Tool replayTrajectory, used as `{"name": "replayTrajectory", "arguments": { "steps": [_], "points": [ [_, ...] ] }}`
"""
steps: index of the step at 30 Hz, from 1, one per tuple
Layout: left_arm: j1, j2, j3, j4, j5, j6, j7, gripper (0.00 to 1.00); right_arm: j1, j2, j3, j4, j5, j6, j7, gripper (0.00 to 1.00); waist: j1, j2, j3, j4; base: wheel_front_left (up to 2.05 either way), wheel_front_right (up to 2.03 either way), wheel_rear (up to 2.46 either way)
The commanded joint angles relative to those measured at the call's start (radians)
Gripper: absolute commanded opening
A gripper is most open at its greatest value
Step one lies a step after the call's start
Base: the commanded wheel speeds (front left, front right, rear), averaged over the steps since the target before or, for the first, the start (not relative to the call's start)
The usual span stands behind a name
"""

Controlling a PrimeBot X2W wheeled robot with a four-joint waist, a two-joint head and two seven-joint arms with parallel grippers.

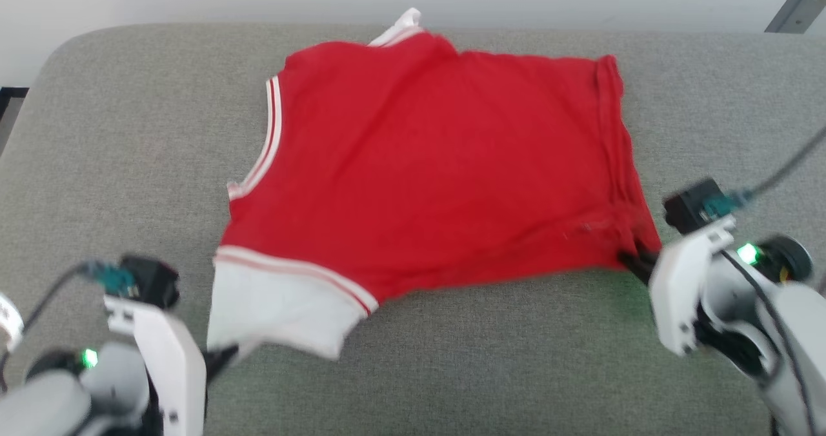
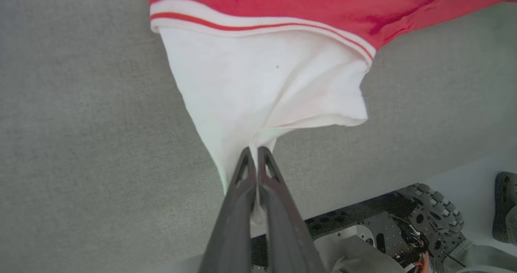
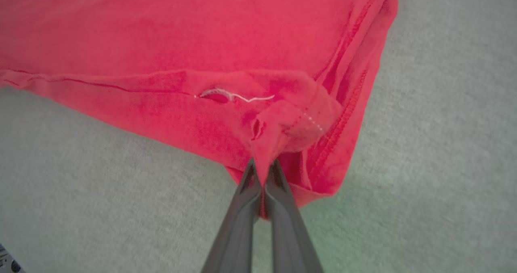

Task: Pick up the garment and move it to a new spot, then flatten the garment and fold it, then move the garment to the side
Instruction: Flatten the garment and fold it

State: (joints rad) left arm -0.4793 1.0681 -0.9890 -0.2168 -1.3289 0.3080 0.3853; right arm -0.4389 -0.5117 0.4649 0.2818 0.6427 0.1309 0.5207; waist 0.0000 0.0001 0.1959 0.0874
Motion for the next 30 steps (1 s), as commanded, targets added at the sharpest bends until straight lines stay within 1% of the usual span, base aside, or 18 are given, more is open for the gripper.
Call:
{"name": "replayTrajectory", "arguments": {
  "steps": [1,4,6,9,12,17,18,19,22,24,25,27,30],
  "points": [
    [0.026,0.007,-0.006,-0.018,-0.014,0.014,-0.007,0.00,0.033,-0.014,-0.009,-0.035,0.011,0.000,0.016,0.00,0.0000,-0.0001,-0.002,0.001,0.00,0.00,0.00],
    [0.081,0.029,-0.020,-0.083,-0.033,0.056,-0.016,0.00,0.133,-0.060,-0.042,-0.151,0.030,0.000,0.074,0.00,0.0000,-0.0001,-0.004,0.002,0.00,0.00,0.00],
    [0.114,0.036,-0.030,-0.115,-0.049,0.075,-0.020,0.00,0.191,-0.087,-0.058,-0.220,0.039,0.000,0.111,0.00,0.0000,-0.0001,-0.004,0.003,0.00,0.00,0.00],
    [0.158,0.043,-0.047,-0.151,-0.071,0.100,-0.021,0.00,0.273,-0.119,-0.083,-0.310,0.056,0.000,0.159,0.00,0.0000,-0.0001,-0.003,0.003,0.00,0.00,0.00],
    [0.182,0.049,-0.059,-0.176,-0.082,0.115,-0.016,0.00,0.332,-0.142,-0.111,-0.376,0.073,0.000,0.194,0.00,0.0000,-0.0001,0.001,0.002,0.00,0.00,0.00],
    [0.164,0.076,-0.040,-0.201,-0.073,0.132,-0.020,0.00,0.393,-0.121,-0.183,-0.439,0.077,0.000,0.207,0.00,0.0000,-0.0001,0.010,-0.001,0.00,0.00,0.00],
    [0.164,0.076,-0.040,-0.201,-0.073,0.132,-0.020,0.00,0.393,-0.121,-0.183,-0.439,0.077,0.000,0.207,0.00,0.0000,-0.0001,0.010,-0.001,0.00,0.00,0.00],
    [0.134,0.101,-0.023,-0.215,-0.051,0.134,-0.011,0.00,0.407,-0.103,-0.216,-0.461,0.073,0.000,0.212,0.00,0.0000,-0.0001,0.015,-0.001,0.00,0.00,0.00],
    [0.070,0.139,0.010,-0.237,-0.019,0.135,0.007,0.00,0.412,-0.072,-0.273,-0.499,0.054,0.000,0.221,0.00,0.0000,-0.0001,0.026,-0.003,0.00,0.00,0.00],
    [0.014,0.157,0.037,-0.239,0.017,0.122,0.022,0.00,0.402,-0.046,-0.309,-0.520,0.031,0.000,0.226,0.00,0.0000,-0.0001,0.037,-0.007,0.00,0.00,0.00],
    [0.014,0.157,0.037,-0.239,0.017,0.122,0.022,0.00,0.402,-0.046,-0.309,-0.520,0.031,0.000,0.226,0.00,0.0000,-0.0001,0.037,-0.007,0.00,0.00,0.00],
    [-0.047,0.167,0.059,-0.227,0.050,0.104,0.042,0.00,0.382,-0.015,-0.344,-0.536,0.002,0.000,0.235,0.00,0.0000,-0.0001,0.047,-0.013,0.00,0.00,0.00],
    [-0.139,0.144,0.084,-0.181,0.098,0.062,0.074,0.00,0.346,0.037,-0.382,-0.547,-0.039,0.000,0.250,0.00,0.0000,-0.0001,0.066,-0.024,0.00,0.00,0.00]
  ]
}}
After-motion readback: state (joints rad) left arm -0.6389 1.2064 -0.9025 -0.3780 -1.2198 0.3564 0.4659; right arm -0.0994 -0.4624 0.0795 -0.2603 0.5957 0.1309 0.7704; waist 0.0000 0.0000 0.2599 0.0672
